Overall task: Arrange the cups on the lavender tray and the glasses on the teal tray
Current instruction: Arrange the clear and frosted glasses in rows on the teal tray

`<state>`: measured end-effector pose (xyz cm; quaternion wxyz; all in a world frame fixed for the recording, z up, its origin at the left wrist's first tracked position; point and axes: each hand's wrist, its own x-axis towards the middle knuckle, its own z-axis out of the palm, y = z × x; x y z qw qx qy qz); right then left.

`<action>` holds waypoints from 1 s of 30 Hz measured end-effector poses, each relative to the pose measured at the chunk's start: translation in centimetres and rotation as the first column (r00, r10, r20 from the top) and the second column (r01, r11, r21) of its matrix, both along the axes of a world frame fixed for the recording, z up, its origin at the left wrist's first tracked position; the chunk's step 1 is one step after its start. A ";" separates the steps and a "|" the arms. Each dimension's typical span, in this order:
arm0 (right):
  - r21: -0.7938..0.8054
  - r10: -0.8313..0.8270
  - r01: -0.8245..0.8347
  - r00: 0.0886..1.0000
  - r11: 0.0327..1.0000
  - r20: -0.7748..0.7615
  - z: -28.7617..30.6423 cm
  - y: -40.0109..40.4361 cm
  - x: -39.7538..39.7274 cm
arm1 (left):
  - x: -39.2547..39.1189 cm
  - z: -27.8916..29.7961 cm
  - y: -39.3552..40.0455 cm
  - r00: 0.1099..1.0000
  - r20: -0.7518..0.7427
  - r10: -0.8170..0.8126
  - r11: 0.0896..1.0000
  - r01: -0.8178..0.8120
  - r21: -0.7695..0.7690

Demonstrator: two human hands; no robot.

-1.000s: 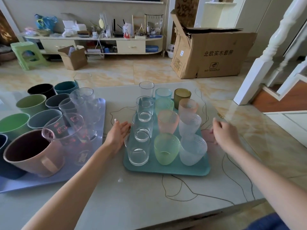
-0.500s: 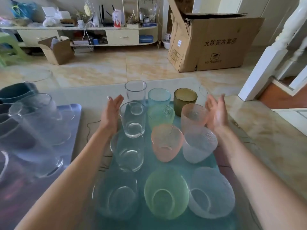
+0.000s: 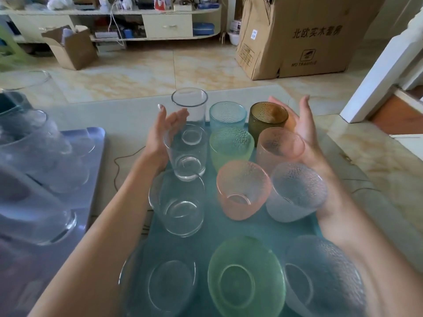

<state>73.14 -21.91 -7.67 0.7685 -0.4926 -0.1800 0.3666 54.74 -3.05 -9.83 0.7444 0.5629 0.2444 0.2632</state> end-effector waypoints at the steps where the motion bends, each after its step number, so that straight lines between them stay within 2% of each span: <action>1: 0.012 -0.004 0.005 1.000 1.000 -0.020 -0.2 0.0 0.1 | 0.1 0.0 0.0 1.000 0.008 -0.003 1.000 0.003 -0.012; 6: 0.051 -0.022 0.024 0.999 0.998 -0.043 -0.5 -0.1 0.2 | 0.2 -0.1 0.2 0.998 0.052 -0.028 0.999 0.030 -0.034; 22: 0.028 -0.057 0.057 0.998 0.998 -0.017 -0.9 -0.2 0.5 | 0.2 -0.2 0.0 0.996 0.088 -0.019 0.998 0.025 -0.060; 30: 0.030 -0.084 0.085 0.996 0.996 -0.037 -1.3 -0.3 0.6 | 0.4 0.1 -0.1 0.999 0.046 -0.009 0.999 0.011 -0.035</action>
